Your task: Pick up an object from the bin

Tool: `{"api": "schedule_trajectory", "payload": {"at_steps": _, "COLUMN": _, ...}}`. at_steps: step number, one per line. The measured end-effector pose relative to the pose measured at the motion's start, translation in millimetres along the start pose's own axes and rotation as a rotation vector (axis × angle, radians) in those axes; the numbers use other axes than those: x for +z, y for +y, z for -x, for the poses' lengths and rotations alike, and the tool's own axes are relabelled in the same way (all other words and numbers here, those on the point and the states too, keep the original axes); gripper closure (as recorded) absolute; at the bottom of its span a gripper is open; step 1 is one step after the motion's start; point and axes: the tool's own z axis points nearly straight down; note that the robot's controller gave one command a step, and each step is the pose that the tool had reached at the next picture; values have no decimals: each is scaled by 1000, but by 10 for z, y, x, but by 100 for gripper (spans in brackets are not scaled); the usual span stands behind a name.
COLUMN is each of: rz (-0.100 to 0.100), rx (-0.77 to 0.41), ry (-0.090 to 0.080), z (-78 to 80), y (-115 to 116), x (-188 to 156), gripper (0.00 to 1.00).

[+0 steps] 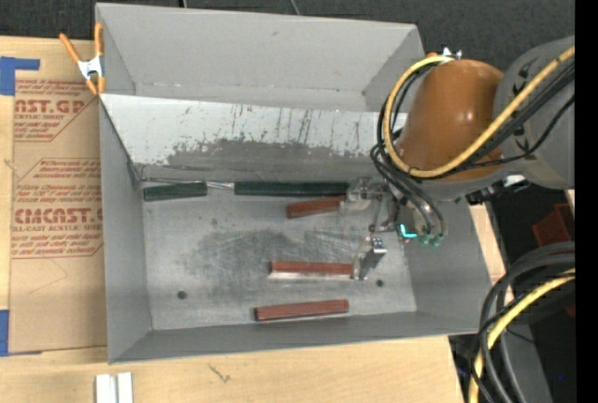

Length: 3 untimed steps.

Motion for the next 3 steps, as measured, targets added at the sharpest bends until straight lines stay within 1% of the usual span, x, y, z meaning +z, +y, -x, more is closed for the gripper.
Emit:
{"api": "schedule_trajectory", "payload": {"at_steps": 1, "rz": 0, "rx": 0, "ry": -7, "z": 17, "y": 0, "x": -31, "gripper": 0}}
{"api": "schedule_trajectory", "payload": {"at_steps": 2, "rz": 1, "rx": 88, "ry": -11, "z": -14, "y": 54, "x": 665, "gripper": 0}}
{"api": "schedule_trajectory", "payload": {"at_steps": 3, "rz": 1, "rx": 103, "ry": -2, "z": -21, "y": 44, "x": 919, "gripper": 0}}
